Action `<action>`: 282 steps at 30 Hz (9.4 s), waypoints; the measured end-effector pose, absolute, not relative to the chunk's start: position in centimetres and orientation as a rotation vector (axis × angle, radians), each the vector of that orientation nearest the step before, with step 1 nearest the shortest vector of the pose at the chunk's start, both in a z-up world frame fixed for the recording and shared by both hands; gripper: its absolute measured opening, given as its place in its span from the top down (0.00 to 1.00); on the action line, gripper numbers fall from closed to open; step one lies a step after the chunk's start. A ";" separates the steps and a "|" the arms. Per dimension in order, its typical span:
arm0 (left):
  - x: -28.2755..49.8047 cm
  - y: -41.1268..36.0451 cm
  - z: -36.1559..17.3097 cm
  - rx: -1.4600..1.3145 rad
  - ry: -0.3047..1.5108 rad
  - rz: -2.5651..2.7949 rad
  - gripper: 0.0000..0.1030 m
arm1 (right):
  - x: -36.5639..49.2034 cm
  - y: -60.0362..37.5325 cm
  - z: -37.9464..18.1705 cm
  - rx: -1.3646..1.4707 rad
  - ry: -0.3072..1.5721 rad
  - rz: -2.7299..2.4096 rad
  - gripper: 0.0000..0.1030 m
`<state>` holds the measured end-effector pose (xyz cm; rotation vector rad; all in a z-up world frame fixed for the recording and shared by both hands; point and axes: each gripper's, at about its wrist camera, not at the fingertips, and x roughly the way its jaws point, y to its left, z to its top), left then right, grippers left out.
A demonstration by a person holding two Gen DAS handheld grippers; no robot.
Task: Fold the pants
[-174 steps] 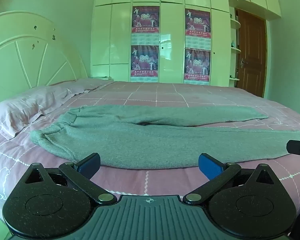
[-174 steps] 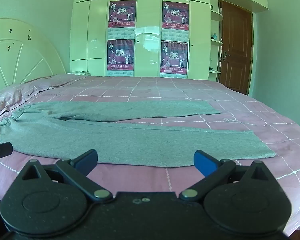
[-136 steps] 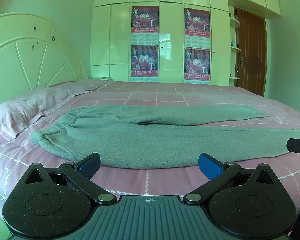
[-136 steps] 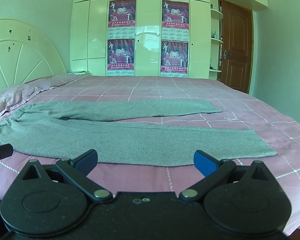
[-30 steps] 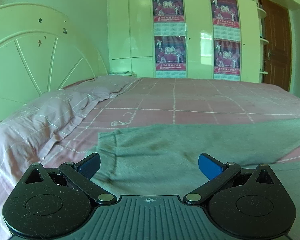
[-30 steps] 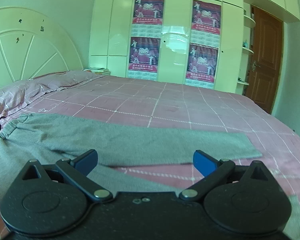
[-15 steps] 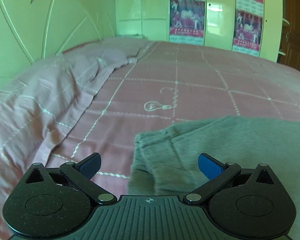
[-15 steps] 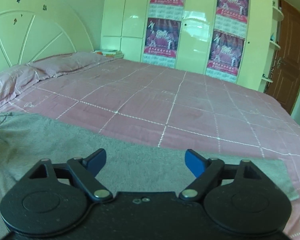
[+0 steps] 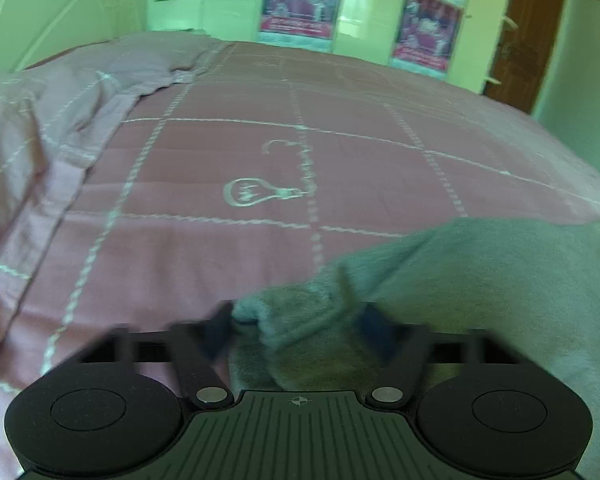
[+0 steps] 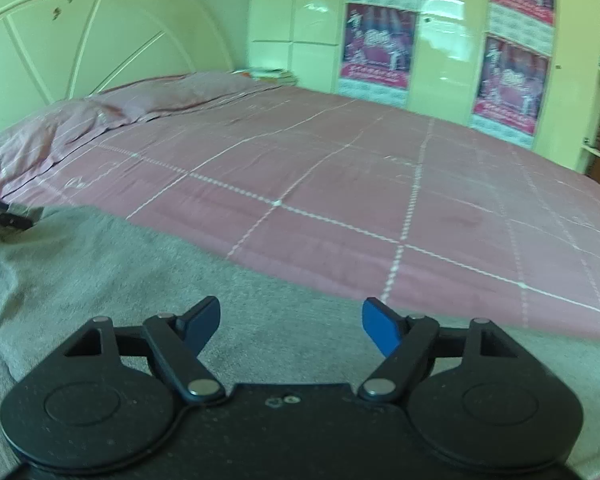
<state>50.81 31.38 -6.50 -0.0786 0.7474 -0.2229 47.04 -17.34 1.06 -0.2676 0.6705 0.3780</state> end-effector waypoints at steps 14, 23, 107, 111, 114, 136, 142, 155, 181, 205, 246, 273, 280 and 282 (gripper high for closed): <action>49.3 32.3 -6.7 -0.096 0.710 -0.270 0.77 | 55.0 -12.7 -2.3 -0.496 0.833 0.587 0.57; 50.0 32.0 -6.6 -0.067 0.695 -0.293 0.82 | 54.9 -11.3 -1.9 -0.522 0.879 0.595 1.00; 19.2 27.3 -7.0 -1.067 0.556 0.252 0.64 | 25.2 -22.0 0.2 0.560 0.794 0.191 0.55; 18.6 27.8 -8.4 -1.115 0.546 0.230 0.57 | 27.0 -23.8 -2.5 0.773 0.836 0.119 0.55; 19.2 27.7 -8.0 -1.079 0.555 0.221 0.57 | 28.3 -24.6 -3.9 0.865 0.841 0.105 0.69; 23.8 34.6 -6.3 -0.650 0.690 -0.088 0.75 | 19.0 -22.1 -4.7 0.662 0.861 0.260 1.00; 22.8 33.6 -3.7 -0.540 0.619 -0.114 0.75 | 18.1 -21.6 -1.6 0.627 0.767 0.281 1.00; 21.8 33.0 -4.3 -0.452 0.608 -0.102 0.75 | 17.7 -20.9 -3.7 0.576 0.808 0.240 1.00; 24.2 32.5 -4.6 -0.324 0.681 -0.111 0.72 | 16.5 -21.5 -4.7 0.582 0.809 0.268 1.00; 19.2 14.3 -3.0 0.057 0.638 0.182 0.07 | 19.3 -25.1 2.0 0.371 0.649 0.006 0.80; 19.0 10.7 -5.2 0.091 0.645 0.234 0.00 | 14.7 -24.8 -0.8 0.062 0.787 -0.226 1.00; 19.2 9.1 -4.1 0.188 0.672 0.269 0.00 | 14.0 -29.3 0.0 0.153 0.706 -0.207 0.96; 18.5 8.7 -3.7 0.181 0.668 0.290 0.00 | 14.3 -28.1 2.0 0.031 0.618 -0.156 0.88; 18.3 8.3 -3.5 0.191 0.661 0.273 0.00 | 14.9 -27.7 2.0 0.002 0.613 -0.140 0.87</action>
